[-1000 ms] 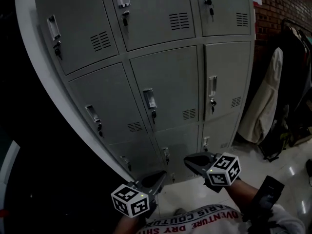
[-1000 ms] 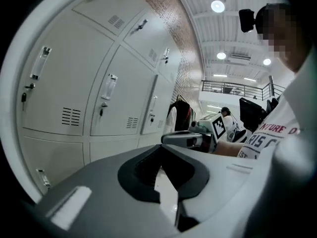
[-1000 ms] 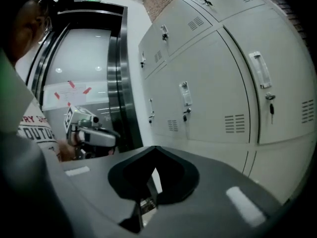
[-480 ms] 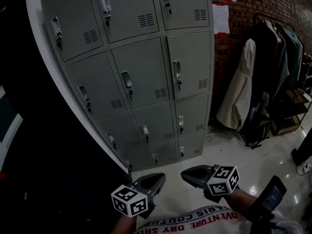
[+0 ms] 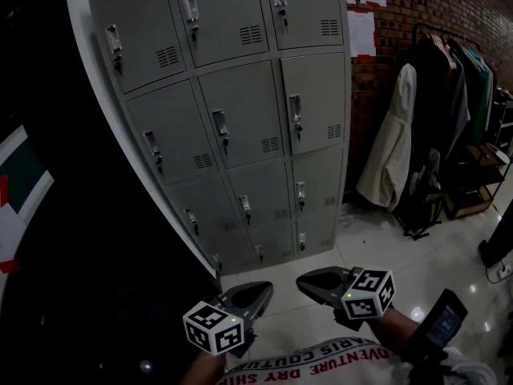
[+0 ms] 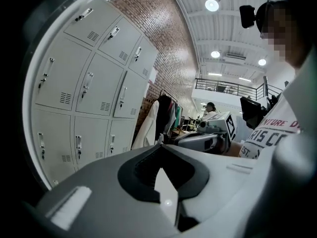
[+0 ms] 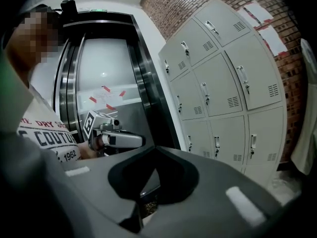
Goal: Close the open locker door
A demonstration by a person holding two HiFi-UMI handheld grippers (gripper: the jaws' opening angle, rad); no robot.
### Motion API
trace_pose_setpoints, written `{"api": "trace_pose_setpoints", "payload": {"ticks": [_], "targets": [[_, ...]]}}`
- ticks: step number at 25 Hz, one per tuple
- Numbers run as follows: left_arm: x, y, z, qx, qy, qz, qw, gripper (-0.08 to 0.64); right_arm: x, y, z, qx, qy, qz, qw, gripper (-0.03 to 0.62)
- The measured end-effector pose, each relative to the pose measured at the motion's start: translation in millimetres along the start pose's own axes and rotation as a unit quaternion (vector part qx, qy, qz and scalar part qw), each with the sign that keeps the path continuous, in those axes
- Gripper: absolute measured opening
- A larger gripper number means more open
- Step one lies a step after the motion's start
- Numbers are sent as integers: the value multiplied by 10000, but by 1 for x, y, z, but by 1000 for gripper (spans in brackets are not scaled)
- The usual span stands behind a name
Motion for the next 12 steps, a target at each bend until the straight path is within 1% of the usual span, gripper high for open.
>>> {"api": "trace_pose_setpoints", "payload": {"ticks": [2, 5, 9, 12], "targets": [[9, 1, 1, -65, 0, -18, 10000, 5, -4, -1, -7, 34, 7, 16, 10000, -8], [19, -4, 2, -61, 46, 14, 10000, 5, -8, -5, -14, 44, 26, 63, 10000, -8], [25, -5, 4, -126, 106, 16, 9999, 5, -12, -7, -21, 128, 78, 52, 9999, -8], [26, -6, 4, -134, 112, -14, 9998, 5, -12, -9, -24, 107, 119, 78, 9998, -8]]}}
Point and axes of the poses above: the fingertips, and each gripper's own axes: x backward along the fingers, z to its right, y out of its underside, the point moved 2 cm from there along x, backward along the fingers, and after that the axes turned 13 degrees about -y, right-handed, at the moved point
